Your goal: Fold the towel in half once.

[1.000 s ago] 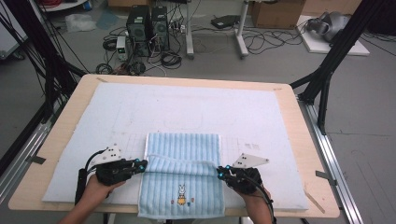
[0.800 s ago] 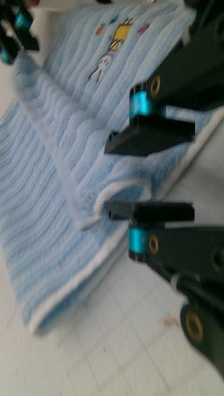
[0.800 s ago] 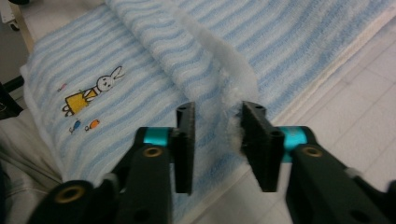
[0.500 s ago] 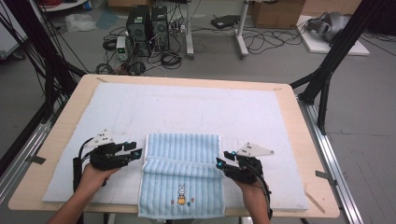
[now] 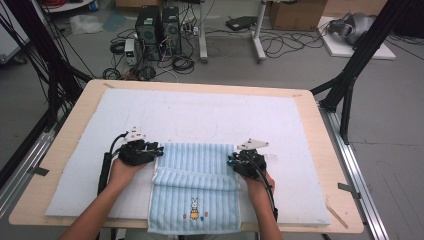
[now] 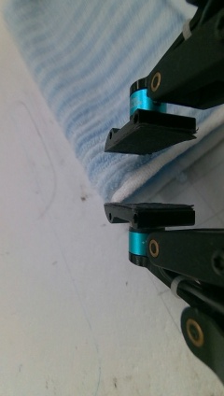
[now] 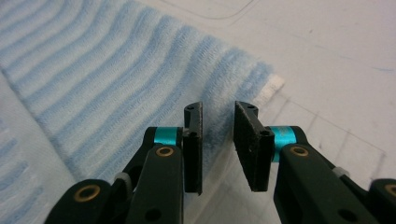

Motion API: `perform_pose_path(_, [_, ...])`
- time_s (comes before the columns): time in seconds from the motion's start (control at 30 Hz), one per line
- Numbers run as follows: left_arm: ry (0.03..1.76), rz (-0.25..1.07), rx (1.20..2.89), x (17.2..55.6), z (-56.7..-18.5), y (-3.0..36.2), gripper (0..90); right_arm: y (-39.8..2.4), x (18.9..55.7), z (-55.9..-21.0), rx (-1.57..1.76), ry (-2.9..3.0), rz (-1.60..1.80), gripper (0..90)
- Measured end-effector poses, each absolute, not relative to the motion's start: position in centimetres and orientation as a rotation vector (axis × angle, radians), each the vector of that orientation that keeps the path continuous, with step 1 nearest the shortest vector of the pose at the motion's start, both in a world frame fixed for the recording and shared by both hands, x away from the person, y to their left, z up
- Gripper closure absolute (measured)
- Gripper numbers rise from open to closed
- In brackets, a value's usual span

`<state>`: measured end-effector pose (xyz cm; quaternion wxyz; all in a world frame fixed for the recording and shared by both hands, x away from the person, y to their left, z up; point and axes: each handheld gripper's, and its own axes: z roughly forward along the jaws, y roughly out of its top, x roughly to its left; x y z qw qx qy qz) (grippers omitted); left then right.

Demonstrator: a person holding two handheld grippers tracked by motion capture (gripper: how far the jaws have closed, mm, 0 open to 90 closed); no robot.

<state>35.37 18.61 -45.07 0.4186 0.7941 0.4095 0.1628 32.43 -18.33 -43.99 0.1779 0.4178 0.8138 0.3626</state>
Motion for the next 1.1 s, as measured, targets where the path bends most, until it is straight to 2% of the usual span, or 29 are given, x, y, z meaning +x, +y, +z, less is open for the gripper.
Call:
perform_pose_path(0.1, [1.017, 0.486, 2.015, 35.6, -45.0, 18.2, 57.8, -18.3, 32.9, -44.3, 1.191, 2.312, 1.004, 69.7])
perform_pose_path(0.17, [1.036, 0.49, 2.014, 35.8, -45.0, 18.2, 53.6, -18.7, 33.1, -44.2, 1.215, 2.288, 1.026, 67.9])
perform_pose_path(0.27, [1.071, 0.465, 1.981, 36.0, -45.1, 18.4, 46.1, -19.2, 33.3, -44.0, 1.243, 2.255, 1.087, 61.9])
perform_pose_path(0.43, [1.058, 0.369, 1.974, 35.8, -45.1, 18.7, 40.1, -19.5, 33.9, -44.2, 1.282, 2.264, 1.088, 50.0])
perform_pose_path(0.53, [1.05, 0.336, 1.963, 35.5, -45.2, 18.9, 43.2, -19.3, 33.7, -44.7, 1.282, 2.29, 1.067, 45.5])
perform_pose_path(0.77, [1.05, 0.362, 1.973, 35.4, -45.2, 18.8, 52.6, -19.0, 33.6, -44.7, 1.25, 2.294, 1.043, 45.1])
perform_pose_path(0.83, [1.032, 0.348, 1.971, 35.4, -45.2, 18.8, 58.2, -19.0, 33.7, -44.7, 1.244, 2.301, 1.047, 47.3])
perform_pose_path(0.87, [1.016, 0.328, 1.978, 35.4, -45.2, 18.8, 64.1, -19.1, 33.7, -44.7, 1.228, 2.308, 1.055, 50.8])
perform_pose_path(0.97, [0.974, 0.314, 2.004, 35.2, -45.2, 18.5, 79.8, -19.2, 33.8, -44.8, 1.222, 2.326, 1.093, 67.0])
perform_pose_path(1.03, [0.971, 0.318, 2.005, 35.2, -45.2, 18.4, 83.8, -19.3, 33.9, -44.8, 1.234, 2.338, 1.13, 77.9])
perform_pose_path(1.1, [0.982, 0.305, 1.994, 35.4, -45.2, 18.4, 85.0, -19.3, 34.1, -44.9, 1.243, 2.349, 1.165, 82.3])
